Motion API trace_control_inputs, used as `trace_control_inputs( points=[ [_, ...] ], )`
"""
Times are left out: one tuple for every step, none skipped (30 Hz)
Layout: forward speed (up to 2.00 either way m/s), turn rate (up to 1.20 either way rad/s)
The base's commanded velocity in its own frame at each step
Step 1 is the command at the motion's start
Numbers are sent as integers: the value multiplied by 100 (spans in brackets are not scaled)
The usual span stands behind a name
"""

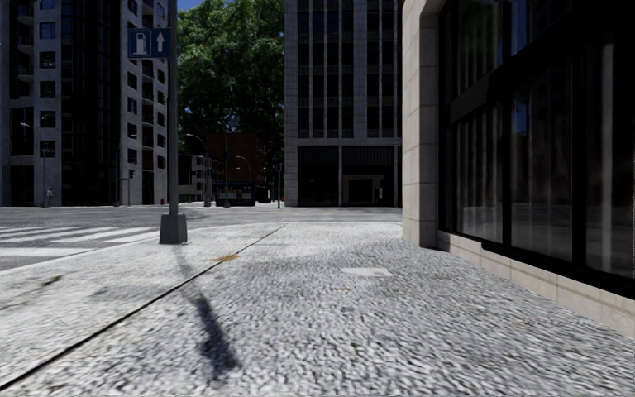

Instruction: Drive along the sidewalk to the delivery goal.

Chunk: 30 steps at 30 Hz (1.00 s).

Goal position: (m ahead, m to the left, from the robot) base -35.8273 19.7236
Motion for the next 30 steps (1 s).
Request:
trace_control_inputs(
  points=[
    [200,0],
    [200,0],
    [200,0],
    [200,0],
    [200,0],
    [200,0],
    [200,0],
    [200,0],
    [200,0],
    [200,0],
    [200,0],
    [200,0],
    [200,0],
    [200,0],
    [200,0],
    [200,0],
    [200,0],
    [200,0],
    [200,0],
    [200,0],
    [200,0],
    [200,0],
    [200,0],
    [200,0],
    [200,0],
    [200,0],
    [200,0],
    [200,0],
    [200,0],
    [200,0]
  ],
)
